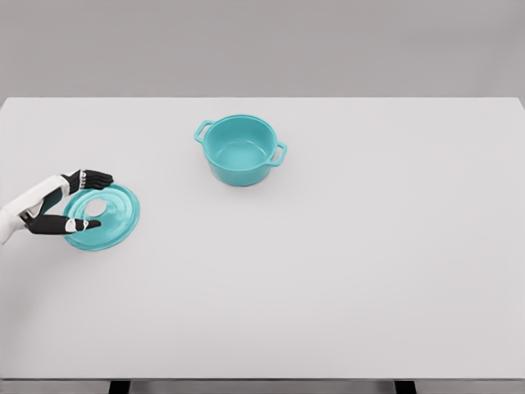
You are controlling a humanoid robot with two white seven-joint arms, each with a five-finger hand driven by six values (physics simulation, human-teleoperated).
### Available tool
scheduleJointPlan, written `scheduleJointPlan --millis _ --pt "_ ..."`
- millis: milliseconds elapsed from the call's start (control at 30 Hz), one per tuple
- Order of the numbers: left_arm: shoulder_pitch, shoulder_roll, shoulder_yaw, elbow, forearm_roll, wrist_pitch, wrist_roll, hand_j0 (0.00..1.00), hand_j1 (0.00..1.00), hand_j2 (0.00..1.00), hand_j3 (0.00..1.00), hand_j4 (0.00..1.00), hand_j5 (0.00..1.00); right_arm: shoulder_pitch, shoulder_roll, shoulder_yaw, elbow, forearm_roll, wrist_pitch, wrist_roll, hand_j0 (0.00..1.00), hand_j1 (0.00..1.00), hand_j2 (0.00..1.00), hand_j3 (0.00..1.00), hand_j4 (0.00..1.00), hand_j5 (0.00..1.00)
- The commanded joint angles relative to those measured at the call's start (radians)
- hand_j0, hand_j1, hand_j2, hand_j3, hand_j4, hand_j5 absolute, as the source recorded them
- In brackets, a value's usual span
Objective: Cover the pot with left arm
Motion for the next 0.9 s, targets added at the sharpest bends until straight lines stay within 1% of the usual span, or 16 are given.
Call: scheduleJointPlan --millis 0,100,267,300,400,433,500,600,733,867 --pt "0.000 -0.006 0.001 0.024 -0.002 0.000 0.001 0.80 0.80 0.80 0.80 0.80 0.80 0.000 0.000 0.000 0.000 0.001 0.000 0.000 1.00 1.00 1.00 1.00 1.00 1.00" --pt "-0.003 -0.027 -0.001 0.063 -0.013 0.000 0.001 0.80 0.80 0.80 0.80 0.80 0.80 0.000 0.000 0.000 0.000 0.001 0.000 0.000 1.00 1.00 1.00 1.00 1.00 1.00" --pt "-0.006 -0.038 -0.001 0.085 -0.013 0.000 0.004 0.79 0.79 0.79 0.79 0.79 0.79 0.000 0.000 0.000 0.000 0.001 0.000 0.000 1.00 1.00 1.00 1.00 1.00 1.00" --pt "-0.006 -0.038 -0.001 0.083 -0.011 0.000 0.006 0.75 0.75 0.75 0.75 0.75 0.75 0.000 0.000 0.000 -0.001 0.001 0.000 0.000 1.00 1.00 1.00 1.00 1.00 1.00" --pt "-0.006 -0.038 0.001 0.083 -0.010 0.000 0.006 0.54 0.54 0.54 0.54 0.54 0.54 0.000 0.000 0.000 -0.001 0.001 0.000 0.000 1.00 1.00 1.00 1.00 1.00 1.00" --pt "-0.006 -0.038 -0.001 0.083 -0.010 0.000 0.007 0.49 0.49 0.49 0.49 0.49 0.49 0.000 0.000 0.000 0.000 0.001 0.000 0.000 1.00 1.00 1.00 1.00 1.00 1.00" --pt "-0.006 -0.040 -0.002 0.083 -0.010 0.000 0.006 0.44 0.44 0.44 0.44 0.44 0.44 0.000 0.000 0.000 0.000 0.001 0.000 0.000 1.00 1.00 1.00 1.00 1.00 1.00" --pt "-0.006 -0.041 -0.004 0.083 -0.010 0.000 0.006 0.42 0.42 0.42 0.42 0.42 0.42 0.000 0.000 0.000 -0.001 0.001 0.000 0.000 1.00 1.00 1.00 1.00 1.00 1.00" --pt "-0.006 -0.041 -0.002 0.083 -0.011 0.000 0.006 0.42 0.42 0.42 0.42 0.42 0.42 0.000 0.000 0.000 0.000 0.001 0.000 0.000 1.00 1.00 1.00 1.00 1.00 1.00" --pt "-0.006 -0.037 -0.001 0.067 -0.013 0.000 0.004 0.42 0.42 0.42 0.42 0.42 0.42 0.000 0.000 0.000 0.000 0.001 0.000 0.000 1.00 1.00 1.00 1.00 1.00 1.00"
